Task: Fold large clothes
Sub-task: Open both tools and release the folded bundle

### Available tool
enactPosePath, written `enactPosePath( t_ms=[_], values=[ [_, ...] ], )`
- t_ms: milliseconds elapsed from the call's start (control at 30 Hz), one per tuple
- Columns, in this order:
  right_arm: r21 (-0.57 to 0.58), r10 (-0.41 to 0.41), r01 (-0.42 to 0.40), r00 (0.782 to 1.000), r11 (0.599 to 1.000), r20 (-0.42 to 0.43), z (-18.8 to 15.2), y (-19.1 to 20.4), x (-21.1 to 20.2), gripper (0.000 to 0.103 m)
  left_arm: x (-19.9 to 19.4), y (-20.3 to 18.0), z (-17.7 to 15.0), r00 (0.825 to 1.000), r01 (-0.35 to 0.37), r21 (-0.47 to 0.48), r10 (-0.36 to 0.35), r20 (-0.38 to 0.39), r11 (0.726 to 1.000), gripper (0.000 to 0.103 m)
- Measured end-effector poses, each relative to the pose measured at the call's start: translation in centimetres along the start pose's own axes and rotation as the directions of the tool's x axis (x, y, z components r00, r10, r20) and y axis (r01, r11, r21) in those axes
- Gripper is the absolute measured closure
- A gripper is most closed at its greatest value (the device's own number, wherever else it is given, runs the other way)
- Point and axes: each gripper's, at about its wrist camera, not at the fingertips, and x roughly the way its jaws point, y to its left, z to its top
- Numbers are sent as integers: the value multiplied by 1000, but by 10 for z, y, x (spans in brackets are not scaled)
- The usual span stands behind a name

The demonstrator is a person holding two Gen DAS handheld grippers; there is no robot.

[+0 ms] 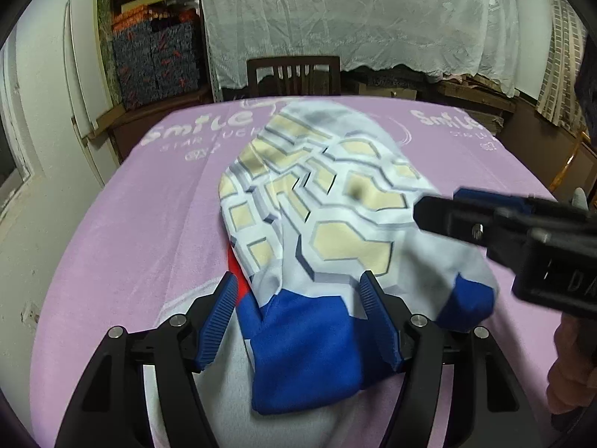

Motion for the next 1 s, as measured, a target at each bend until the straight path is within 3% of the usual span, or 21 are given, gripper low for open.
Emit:
enactPosePath(
  t_ms=[133,267,500,567,633,667,733,800,833,967,1000],
  values=[
    [20,-27,28,999,999,-28,-9,-15,15,40,9,3,0,1000,-7,0,7,-26,1000,28],
    [119,58,-51,996,992,-60,-12,-36,17,36,11,6,0,999,-3,-12,3,-33,1000,26],
    [194,78,-74,997,978,-9,-9,-60,-5,31,5,24,4,999,33,-70,-36,-37,997,25],
    [229,104,-101,995,968,2,-10,-69,-11,27,-2,40,10,999,47,-113,-49,-13,992,18],
    [269,136,-136,990,953,19,-10,-78,-16,22,-5,58,14,994,105,-186,-108,-7,977,12],
    [284,151,-152,988,947,24,-10,-81,-18,19,-3,68,15,987,151,-234,-158,-10,960,12],
    [305,177,-175,984,936,23,-10,-86,-19,17,8,88,15,946,296,-351,-323,-19,888,12],
    [322,195,-190,981,927,16,-11,-88,-18,17,23,97,12,892,397,-429,-452,-30,811,12],
    [329,202,-195,979,924,14,-12,-89,-17,17,29,98,11,880,409,-445,-473,-38,797,12],
    [364,240,-218,971,905,-17,-13,-92,-2,16,41,87,12,873,413,-422,-483,-70,807,12],
    [378,249,-221,968,899,-26,-14,-93,4,16,44,83,13,862,432,-419,-502,-70,799,12]
  ],
)
